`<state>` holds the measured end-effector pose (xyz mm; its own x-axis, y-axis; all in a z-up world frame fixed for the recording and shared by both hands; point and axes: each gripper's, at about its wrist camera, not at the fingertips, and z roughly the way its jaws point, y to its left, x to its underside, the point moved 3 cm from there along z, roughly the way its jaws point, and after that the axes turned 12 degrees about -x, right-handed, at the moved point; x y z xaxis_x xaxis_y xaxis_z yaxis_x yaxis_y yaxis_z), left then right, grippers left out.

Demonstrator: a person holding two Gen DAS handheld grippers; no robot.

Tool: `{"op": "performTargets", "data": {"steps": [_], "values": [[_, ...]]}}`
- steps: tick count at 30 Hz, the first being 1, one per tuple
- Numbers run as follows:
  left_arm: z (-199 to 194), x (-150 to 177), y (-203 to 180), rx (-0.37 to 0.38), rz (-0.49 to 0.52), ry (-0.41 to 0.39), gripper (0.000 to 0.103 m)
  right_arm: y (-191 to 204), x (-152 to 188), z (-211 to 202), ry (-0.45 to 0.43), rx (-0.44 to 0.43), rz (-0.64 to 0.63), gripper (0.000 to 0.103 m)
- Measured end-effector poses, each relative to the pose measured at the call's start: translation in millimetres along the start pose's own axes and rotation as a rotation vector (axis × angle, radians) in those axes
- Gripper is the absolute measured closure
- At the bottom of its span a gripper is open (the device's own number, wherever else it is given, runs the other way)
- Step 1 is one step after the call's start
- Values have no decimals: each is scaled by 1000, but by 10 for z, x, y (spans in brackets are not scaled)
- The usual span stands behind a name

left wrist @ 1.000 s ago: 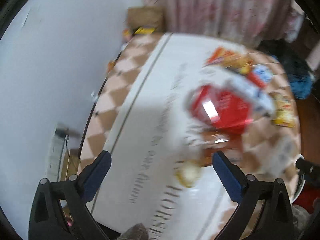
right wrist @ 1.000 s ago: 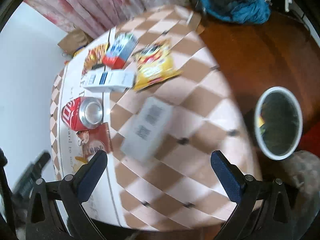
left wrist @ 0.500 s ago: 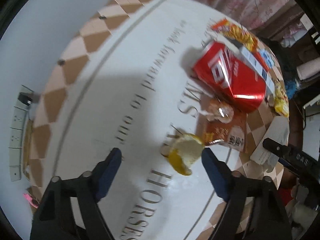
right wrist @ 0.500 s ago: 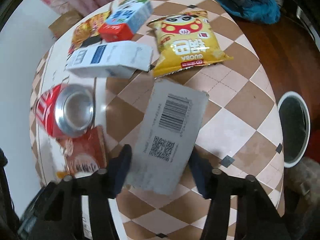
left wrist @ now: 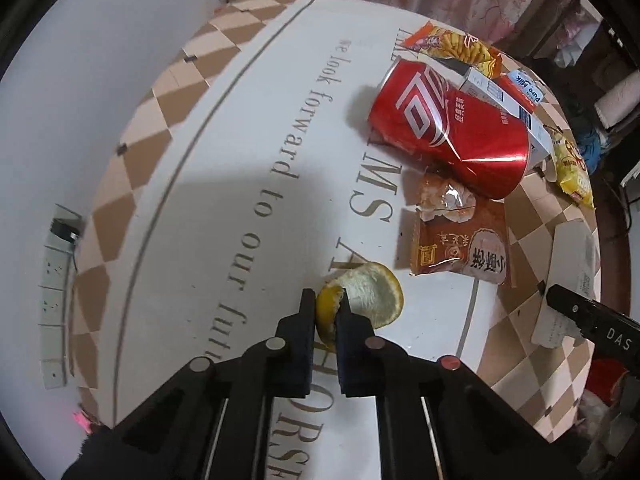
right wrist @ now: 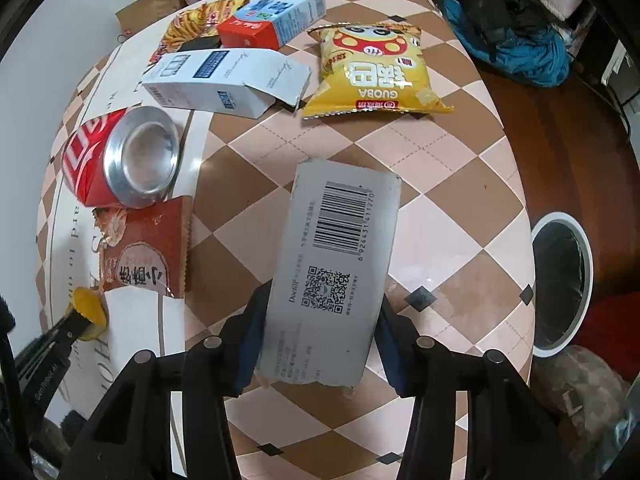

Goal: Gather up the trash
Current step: 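Grasp lemon peel with left tool while right tool grasps white barcode box, then carry lemon peel and white box to the bin and release both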

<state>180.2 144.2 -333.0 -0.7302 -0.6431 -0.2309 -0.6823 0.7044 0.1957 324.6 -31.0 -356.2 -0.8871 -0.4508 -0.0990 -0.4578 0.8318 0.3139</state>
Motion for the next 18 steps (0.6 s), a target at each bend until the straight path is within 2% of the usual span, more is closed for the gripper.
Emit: {"op": "performTargets", "data": {"steps": [11,18], "values": [[-594,112,47,-73,41,-191,98,163,215,-310,-87,-32,-62,52],[-1110,56,97,-35,61,-301,98,296,312,-736,-162,-75,-98,52]]}}
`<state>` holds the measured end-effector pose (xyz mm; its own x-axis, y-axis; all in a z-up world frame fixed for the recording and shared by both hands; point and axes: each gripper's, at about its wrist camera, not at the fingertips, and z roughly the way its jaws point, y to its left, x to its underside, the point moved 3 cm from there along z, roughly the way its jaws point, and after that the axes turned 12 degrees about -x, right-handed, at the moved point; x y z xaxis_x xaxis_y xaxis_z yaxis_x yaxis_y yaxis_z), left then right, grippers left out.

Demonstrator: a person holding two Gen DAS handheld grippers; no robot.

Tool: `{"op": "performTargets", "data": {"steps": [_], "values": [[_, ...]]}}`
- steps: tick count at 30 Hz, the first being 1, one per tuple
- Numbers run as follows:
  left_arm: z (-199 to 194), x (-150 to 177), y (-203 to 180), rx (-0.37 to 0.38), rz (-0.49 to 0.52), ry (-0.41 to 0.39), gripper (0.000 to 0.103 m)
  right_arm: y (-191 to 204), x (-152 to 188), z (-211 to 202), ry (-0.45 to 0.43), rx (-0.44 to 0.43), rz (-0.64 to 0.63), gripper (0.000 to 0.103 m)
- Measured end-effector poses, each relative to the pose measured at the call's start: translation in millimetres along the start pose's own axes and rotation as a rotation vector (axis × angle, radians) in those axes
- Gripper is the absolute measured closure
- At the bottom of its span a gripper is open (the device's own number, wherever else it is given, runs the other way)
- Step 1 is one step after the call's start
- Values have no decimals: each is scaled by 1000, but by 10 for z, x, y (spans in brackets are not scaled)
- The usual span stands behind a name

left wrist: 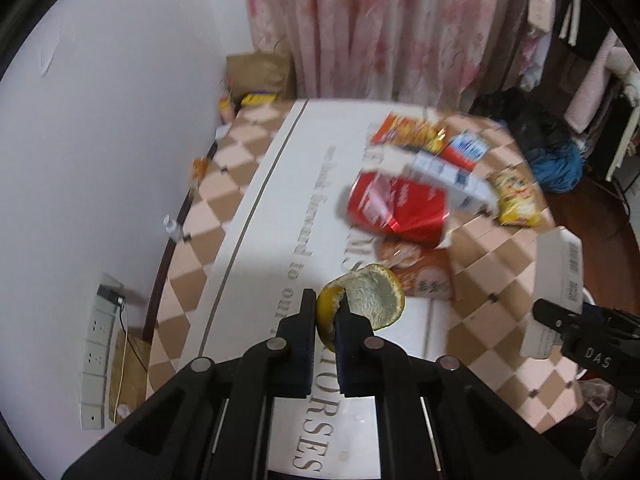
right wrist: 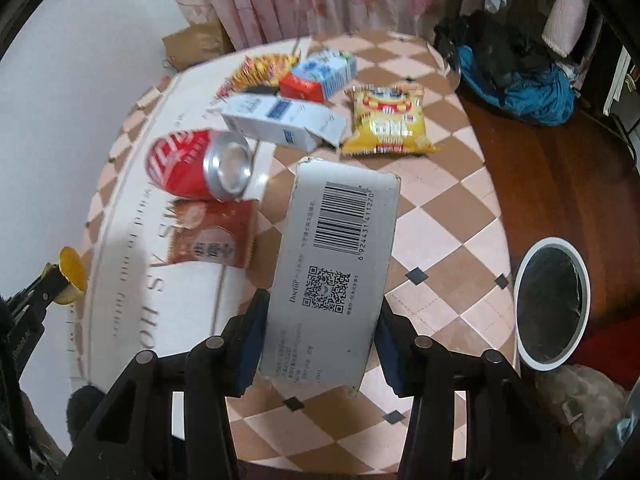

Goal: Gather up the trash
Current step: 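Carry lemon peel and white box to the bin and release both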

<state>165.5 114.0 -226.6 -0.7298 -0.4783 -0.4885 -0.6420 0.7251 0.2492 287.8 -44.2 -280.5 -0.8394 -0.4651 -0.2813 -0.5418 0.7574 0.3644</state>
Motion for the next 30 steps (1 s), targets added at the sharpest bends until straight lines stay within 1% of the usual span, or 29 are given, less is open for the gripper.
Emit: {"op": "performTargets", "data": {"steps": [5,9,13,16,20,23,24,26,27,30], "values": [[-347,-197,-194,55,21,-70,98,30,-96,-340,-60,-28,-8,52],[-614,-368,-445,107,50,-118,98,-88,-178,-719,-120,-35,-11,52],[-841,-543,-852,159,91,-159,98,-291,-264,-1076,-176,-33,-1,52],[-953,-628,-1198,196,125,-176,98,-539,-310,-1356,-215,-15,12,52],[-1051,-678,-1774,250,182,-181,98,-1014,-292,-1655,-242,20,50,52],[-1071,-653,-2280,291,234,-172,98,-1529,-197,-1806,-246,60,108,52],[-1077,-637,-2418,300,250,-168,98,-1668,-163,-1829,-245,69,124,52],[-1052,-583,-2813,322,294,-151,98,-2019,-71,-1851,-237,95,165,52],[-1054,-551,-2966,330,313,-143,98,-2265,0,-1849,-227,108,196,52],[-969,-413,-3533,365,381,-98,98,-2804,186,-1798,-197,131,266,52]]}}
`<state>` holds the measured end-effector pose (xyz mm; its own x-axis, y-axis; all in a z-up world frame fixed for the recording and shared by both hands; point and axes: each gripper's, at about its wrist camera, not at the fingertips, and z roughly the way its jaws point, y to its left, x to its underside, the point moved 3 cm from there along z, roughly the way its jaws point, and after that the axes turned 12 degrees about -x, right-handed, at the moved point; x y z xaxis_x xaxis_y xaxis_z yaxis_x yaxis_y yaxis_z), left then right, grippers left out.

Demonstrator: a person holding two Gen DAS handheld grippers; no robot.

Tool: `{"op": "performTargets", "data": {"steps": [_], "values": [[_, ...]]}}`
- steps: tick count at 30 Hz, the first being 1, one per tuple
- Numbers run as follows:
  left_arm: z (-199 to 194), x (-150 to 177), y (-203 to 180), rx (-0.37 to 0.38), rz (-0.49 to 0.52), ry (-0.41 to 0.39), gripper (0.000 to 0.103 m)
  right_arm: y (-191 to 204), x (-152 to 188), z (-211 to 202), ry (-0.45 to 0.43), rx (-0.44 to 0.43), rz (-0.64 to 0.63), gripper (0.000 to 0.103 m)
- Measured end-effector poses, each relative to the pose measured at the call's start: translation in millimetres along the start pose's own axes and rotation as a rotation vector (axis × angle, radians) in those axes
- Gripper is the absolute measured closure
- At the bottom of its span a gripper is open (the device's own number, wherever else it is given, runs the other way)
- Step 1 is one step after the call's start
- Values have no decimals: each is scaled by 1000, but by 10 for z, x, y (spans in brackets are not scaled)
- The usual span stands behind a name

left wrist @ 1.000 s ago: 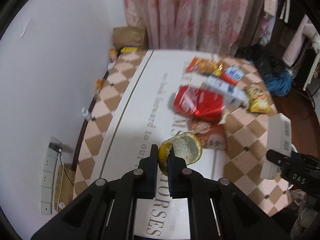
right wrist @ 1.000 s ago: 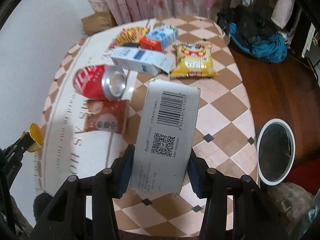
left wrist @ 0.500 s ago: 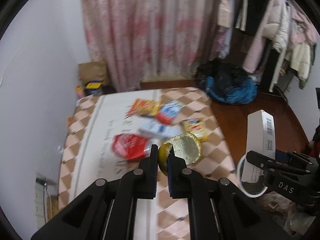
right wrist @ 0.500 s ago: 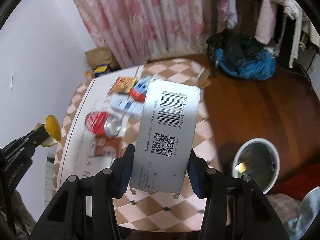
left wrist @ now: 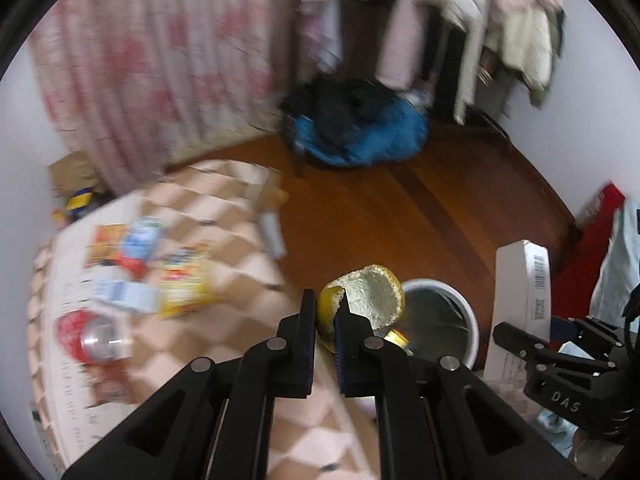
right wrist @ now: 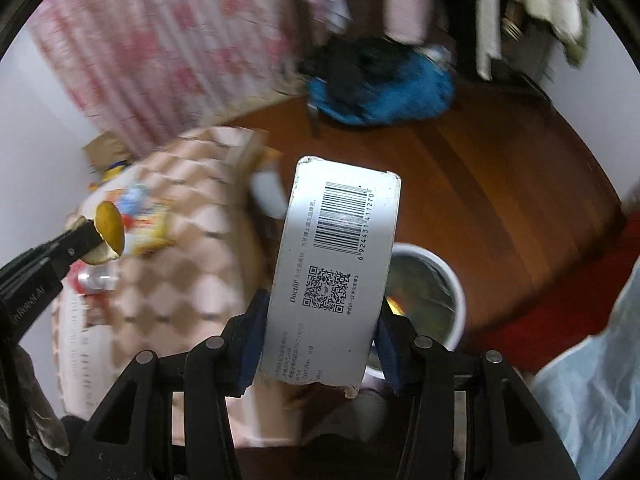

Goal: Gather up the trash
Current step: 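Carry lemon peel and white box to the bin and release both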

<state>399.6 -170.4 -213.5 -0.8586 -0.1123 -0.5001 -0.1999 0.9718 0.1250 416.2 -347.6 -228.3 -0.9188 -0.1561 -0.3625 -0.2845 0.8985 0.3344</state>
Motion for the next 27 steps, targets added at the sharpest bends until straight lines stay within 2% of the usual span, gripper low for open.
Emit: {"op": "performTargets", "data": {"steps": [3,8,13,17,18,19,20,21,22,23,27], "values": [[367,8,-479,60,49,74,98,-571,78,192,51,15,73,52],[1081,112,-1131,182,108,270,97,-1388,209,675,143,15,188,52],[1558,215,-1458,241,142,409,97,-1974,343,1126,218,5,289,52],[1711,219,-1517,225,166,455,91,-2264,448,1410,267,-2,346,50],[1730,211,-1526,220,170,455,82,-2284,457,1469,274,-7,357,48],[1723,221,-1516,216,164,452,61,-2316,469,1525,282,-12,370,46],[1721,222,-1499,213,156,449,44,-2330,462,1559,290,-12,378,42],[1722,214,-1477,202,150,443,14,-2349,480,1599,302,-17,383,24],[1741,219,-1492,188,148,435,6,-2366,498,1615,310,-16,385,5],[1752,223,-1466,177,148,431,6,-2368,510,1623,309,-15,389,0],[1722,224,-1363,111,155,407,6,-2305,565,1661,330,28,375,0]]}}
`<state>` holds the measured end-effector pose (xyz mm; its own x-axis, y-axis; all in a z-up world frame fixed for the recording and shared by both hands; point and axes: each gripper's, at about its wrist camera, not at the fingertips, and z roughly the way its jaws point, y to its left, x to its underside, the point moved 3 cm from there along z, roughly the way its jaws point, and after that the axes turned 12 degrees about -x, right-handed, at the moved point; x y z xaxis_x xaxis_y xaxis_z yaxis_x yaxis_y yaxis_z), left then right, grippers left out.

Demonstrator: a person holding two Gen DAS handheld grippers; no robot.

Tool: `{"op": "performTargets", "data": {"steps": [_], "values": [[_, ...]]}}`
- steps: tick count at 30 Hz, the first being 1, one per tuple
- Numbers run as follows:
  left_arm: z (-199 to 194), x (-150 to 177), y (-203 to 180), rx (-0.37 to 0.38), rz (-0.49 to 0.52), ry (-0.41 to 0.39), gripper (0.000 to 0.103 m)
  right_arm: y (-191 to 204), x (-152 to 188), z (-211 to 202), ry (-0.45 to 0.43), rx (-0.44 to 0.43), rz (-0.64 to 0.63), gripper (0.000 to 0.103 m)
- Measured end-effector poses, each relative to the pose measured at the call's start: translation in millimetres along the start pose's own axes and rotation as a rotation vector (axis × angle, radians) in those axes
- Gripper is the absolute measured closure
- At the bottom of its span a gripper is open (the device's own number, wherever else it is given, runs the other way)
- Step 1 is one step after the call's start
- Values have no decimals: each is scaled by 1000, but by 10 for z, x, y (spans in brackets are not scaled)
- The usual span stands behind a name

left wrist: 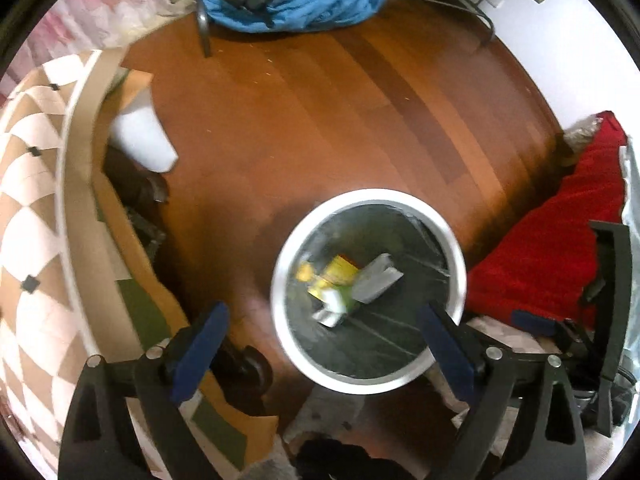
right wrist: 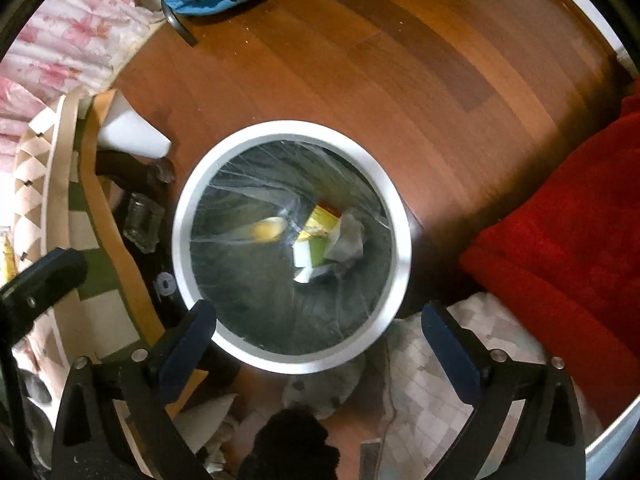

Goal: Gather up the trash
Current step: 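Carry lemon peel and white box to the bin and release both, then move both tools from the bin back over the table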

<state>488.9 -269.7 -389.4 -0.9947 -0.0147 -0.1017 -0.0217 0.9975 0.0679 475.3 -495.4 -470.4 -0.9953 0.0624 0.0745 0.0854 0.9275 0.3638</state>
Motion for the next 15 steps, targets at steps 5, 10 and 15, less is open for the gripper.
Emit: {"op": "performTargets", "data": {"steps": [5,10,15], "values": [[-47,73,105,-49,-11,-18,6,128,22,-24,21,94,-25,0],[-223,141,121,-88,-9,-50,6,162,90,-198,30,144,-32,0],[-512,218,117,-106,-5,-102,6,264,192,-497,-14,150,-27,0]]}}
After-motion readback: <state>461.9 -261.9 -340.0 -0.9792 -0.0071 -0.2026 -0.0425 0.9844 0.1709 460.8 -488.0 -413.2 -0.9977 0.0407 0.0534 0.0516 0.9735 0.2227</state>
